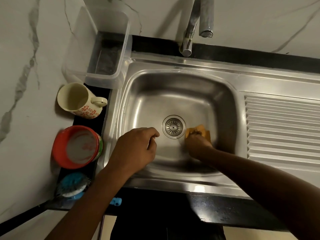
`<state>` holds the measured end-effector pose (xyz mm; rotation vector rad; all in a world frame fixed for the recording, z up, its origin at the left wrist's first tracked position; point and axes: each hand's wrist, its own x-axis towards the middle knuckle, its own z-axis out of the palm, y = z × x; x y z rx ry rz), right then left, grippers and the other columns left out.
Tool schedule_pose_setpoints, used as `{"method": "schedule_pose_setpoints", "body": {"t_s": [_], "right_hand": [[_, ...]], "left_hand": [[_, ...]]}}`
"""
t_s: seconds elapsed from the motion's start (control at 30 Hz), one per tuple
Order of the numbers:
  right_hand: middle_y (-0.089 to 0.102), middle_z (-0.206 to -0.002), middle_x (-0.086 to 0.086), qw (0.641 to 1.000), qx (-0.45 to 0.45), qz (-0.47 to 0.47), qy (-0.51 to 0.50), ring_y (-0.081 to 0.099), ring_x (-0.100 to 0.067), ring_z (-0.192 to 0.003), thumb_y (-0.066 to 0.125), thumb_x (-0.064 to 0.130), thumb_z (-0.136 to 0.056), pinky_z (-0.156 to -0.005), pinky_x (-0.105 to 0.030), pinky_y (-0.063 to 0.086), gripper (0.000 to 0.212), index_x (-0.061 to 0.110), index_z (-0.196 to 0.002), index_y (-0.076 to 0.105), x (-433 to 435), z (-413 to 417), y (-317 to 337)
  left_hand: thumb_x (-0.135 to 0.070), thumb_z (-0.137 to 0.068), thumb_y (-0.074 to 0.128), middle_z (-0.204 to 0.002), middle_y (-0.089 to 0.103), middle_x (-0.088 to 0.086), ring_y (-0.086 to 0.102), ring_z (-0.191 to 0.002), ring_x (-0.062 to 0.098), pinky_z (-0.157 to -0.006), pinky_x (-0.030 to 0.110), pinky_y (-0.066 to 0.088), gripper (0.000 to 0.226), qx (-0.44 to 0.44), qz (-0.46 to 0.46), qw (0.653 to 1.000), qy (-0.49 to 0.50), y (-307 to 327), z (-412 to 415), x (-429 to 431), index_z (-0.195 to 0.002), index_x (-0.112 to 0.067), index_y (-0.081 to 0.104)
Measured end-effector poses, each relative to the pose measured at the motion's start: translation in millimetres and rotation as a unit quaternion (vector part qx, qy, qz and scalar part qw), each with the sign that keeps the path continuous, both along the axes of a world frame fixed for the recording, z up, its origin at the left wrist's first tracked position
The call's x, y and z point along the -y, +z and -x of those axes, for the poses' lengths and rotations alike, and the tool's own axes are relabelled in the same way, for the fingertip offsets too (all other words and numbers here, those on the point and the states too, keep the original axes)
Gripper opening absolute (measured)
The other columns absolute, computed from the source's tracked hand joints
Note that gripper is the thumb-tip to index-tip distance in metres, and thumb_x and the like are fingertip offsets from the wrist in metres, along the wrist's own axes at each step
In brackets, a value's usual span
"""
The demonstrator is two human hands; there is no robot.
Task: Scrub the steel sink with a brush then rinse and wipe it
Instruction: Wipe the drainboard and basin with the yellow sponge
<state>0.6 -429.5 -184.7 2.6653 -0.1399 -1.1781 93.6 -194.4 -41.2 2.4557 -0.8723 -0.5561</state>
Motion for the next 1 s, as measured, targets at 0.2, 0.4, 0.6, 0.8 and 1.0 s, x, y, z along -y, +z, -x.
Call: {"method": "schedule_pose_setpoints", "body": {"t_s": [0.2, 0.4, 0.6, 0.8, 1.0], "right_hand": [[0.067, -0.109, -0.006, 0.987, -0.038, -0.104, -0.113, 0.068, -0.030, -0.102, 0.055, 0.024, -0.098, -0.086, -0.040, 0.048, 0.013, 0.021, -0.102, 0.067, -8.6, 24.3, 10.5], [0.066, -0.098, -0.015, 0.912, -0.111, -0.285, -0.273, 0.060, -0.026, -0.092, 0.056, 0.029, -0.103, -0.070, -0.026, 0.042, 0.029, 0.004, -0.099, 0.069, -3.6, 15.8, 47.2], [0.063, -0.133, -0.016, 0.581, -0.029, -0.576, -0.574, 0.064, -0.035, -0.117, 0.066, 0.002, -0.092, -0.088, -0.042, 0.058, 0.052, 0.022, -0.140, 0.062, 14.9, 4.5, 88.6], [0.040, -0.158, -0.025, 0.348, -0.030, -0.772, -0.530, 0.042, -0.049, -0.142, 0.053, 0.005, -0.092, -0.113, -0.054, 0.038, 0.060, 0.012, -0.152, 0.050, 3.6, -10.1, 160.6], [0.043, -0.154, -0.029, 0.243, -0.018, -0.823, -0.514, 0.053, -0.040, -0.130, 0.065, -0.001, -0.086, -0.108, -0.046, 0.047, 0.072, -0.001, -0.154, 0.041, -8.1, -19.3, 192.9]], "left_hand": [[-0.026, -0.098, 0.059, -0.106, 0.075, -0.014, 0.069, -0.098, 0.010, -0.086, 0.035, 0.060, 0.023, -0.002, -0.002, 1.000, -0.002, 2.1, 5.3, -1.9, -0.116, -0.031, 0.072], [-0.028, -0.098, 0.060, -0.108, 0.075, -0.015, 0.069, -0.099, 0.008, -0.087, 0.034, 0.058, 0.023, 0.007, -0.003, 1.000, -0.010, 9.8, 12.0, -5.1, -0.117, -0.034, 0.071], [-0.033, -0.092, 0.071, -0.131, 0.066, -0.017, 0.064, -0.116, 0.009, -0.096, 0.031, 0.054, 0.047, -0.030, 0.021, 0.999, -0.007, 17.7, 11.7, -15.2, -0.138, -0.038, 0.060], [-0.053, -0.073, 0.085, -0.162, 0.029, -0.026, 0.038, -0.145, 0.004, -0.113, 0.036, 0.044, 0.107, -0.082, 0.065, 0.993, -0.058, 38.3, 3.3, -20.1, -0.158, -0.053, 0.020], [-0.059, -0.074, 0.080, -0.157, 0.039, -0.027, 0.039, -0.142, -0.004, -0.116, 0.036, 0.043, 0.092, -0.070, 0.133, 0.988, -0.035, 59.3, -6.8, -20.4, -0.155, -0.047, 0.040]]}}
